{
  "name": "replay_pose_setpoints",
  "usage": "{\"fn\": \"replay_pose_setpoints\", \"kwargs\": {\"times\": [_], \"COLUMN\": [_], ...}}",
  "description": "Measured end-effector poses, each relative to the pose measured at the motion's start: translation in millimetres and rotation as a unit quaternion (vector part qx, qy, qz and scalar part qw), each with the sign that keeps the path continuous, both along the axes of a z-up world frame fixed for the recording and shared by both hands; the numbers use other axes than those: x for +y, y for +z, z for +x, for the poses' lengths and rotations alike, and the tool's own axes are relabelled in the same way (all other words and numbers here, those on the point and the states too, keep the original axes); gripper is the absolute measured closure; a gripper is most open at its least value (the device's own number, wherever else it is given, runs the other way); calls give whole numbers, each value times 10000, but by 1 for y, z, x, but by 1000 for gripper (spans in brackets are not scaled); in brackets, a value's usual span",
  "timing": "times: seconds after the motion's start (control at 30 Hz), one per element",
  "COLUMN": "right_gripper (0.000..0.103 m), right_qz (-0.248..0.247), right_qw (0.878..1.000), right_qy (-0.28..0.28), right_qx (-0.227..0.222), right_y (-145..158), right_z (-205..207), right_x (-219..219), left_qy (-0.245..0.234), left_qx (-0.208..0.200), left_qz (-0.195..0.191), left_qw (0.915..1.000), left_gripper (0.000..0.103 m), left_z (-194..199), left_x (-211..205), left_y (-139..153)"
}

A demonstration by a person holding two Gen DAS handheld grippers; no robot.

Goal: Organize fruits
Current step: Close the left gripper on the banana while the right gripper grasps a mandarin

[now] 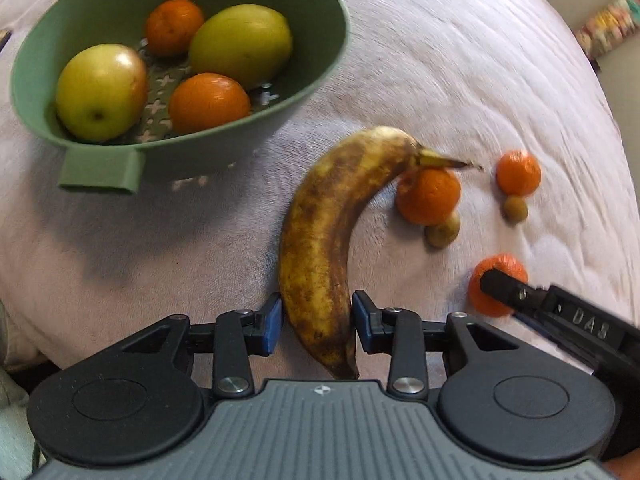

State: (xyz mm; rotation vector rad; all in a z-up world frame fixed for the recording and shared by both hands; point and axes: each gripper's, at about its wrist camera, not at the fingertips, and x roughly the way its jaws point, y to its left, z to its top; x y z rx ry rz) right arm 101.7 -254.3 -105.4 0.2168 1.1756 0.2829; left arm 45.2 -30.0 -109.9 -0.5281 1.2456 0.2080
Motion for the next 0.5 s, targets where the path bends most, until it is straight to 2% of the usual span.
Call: {"fn": "replay_pose_setpoints", "kwargs": {"times": [0.03,0.1,0.13,0.23,0.3,0.4,0.5], "right_gripper": [68,68,67,67,66,66,61], "right_qz": [-6,3,-2,-36,-50,-106,-220], "right_qw": [10000,10000,10000,10000,10000,9997,9991], "right_qy": [0,-12,-6,36,50,99,203], "right_qx": [5,8,0,-25,-54,-177,-307], "right_y": [0,0,0,0,0,2,3], "right_z": [0,0,0,0,0,0,0], "right_x": [0,-1,0,1,2,3,5], "left_qy": [-97,-380,-581,-995,-1237,-1435,-1500], "left_qx": [-23,-164,-313,-625,-823,-896,-869], "left_qz": [100,485,800,1768,2037,2454,2634], "left_qw": [9999,9980,9946,9772,9677,9545,9490], "left_gripper": [59,46,43,34,33,32,32], "left_z": [-1,-1,-1,-3,-3,1,9], "left_x": [-3,-12,-18,-35,-41,-48,-53], "left_y": [0,3,5,9,9,3,-5]}}
